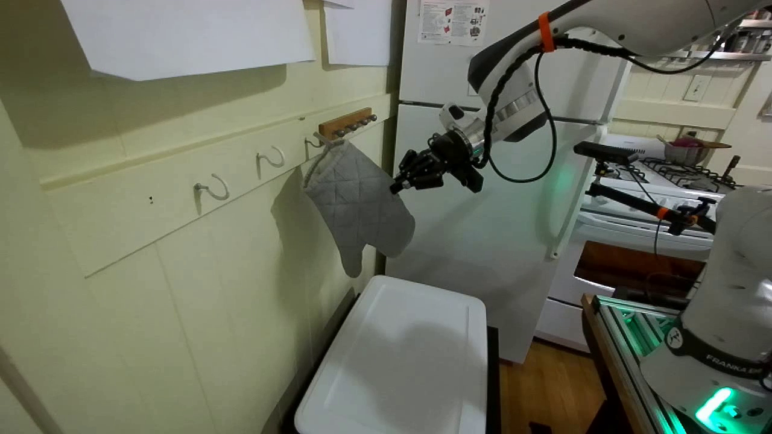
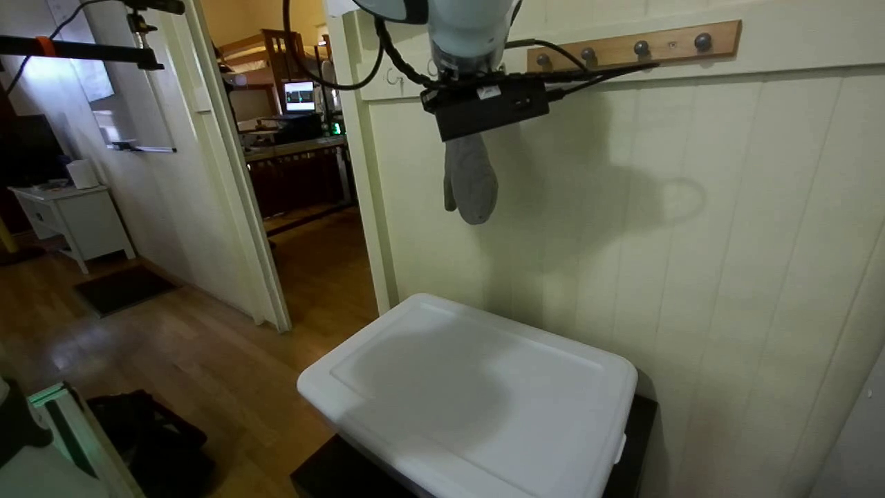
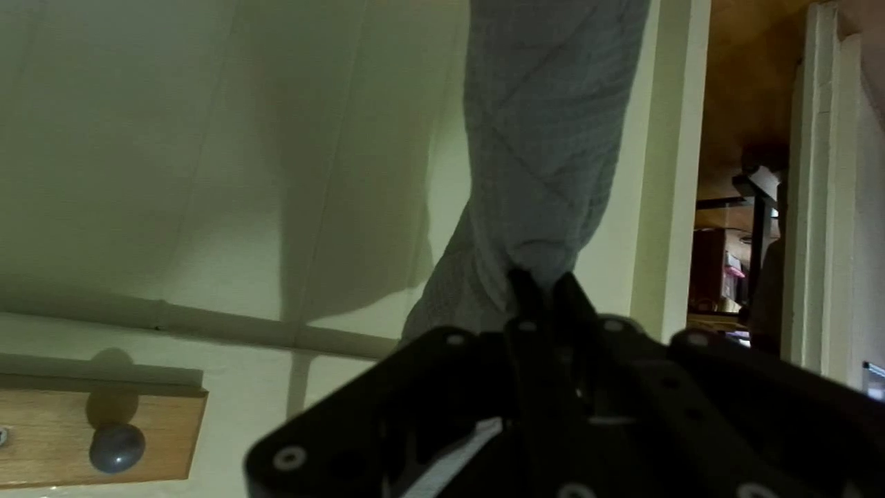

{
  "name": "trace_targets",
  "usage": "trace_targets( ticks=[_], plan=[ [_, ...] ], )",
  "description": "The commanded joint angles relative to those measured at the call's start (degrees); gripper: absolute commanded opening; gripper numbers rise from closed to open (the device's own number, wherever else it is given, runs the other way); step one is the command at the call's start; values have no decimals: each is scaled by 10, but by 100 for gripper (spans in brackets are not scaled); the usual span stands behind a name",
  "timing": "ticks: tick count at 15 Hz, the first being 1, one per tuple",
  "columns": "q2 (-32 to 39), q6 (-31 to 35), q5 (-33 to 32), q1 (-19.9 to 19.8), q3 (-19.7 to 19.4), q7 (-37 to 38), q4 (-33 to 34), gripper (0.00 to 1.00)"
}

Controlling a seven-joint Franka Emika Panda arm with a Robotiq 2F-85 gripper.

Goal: Remove the oven mitten from the hook

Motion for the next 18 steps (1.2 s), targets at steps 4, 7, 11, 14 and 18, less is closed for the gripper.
trace_targets(
  ticks=[4,7,11,14,18],
  plan=[
    [0,0,-2,0,-1,2,1,10],
    [-3,10,-12,2,1,35,0,2],
    [-7,8,-126,5,9,191,3,2],
    [-5,13,-188,8,14,261,13,2],
    [10,24,-233,15,18,325,22,2]
  ],
)
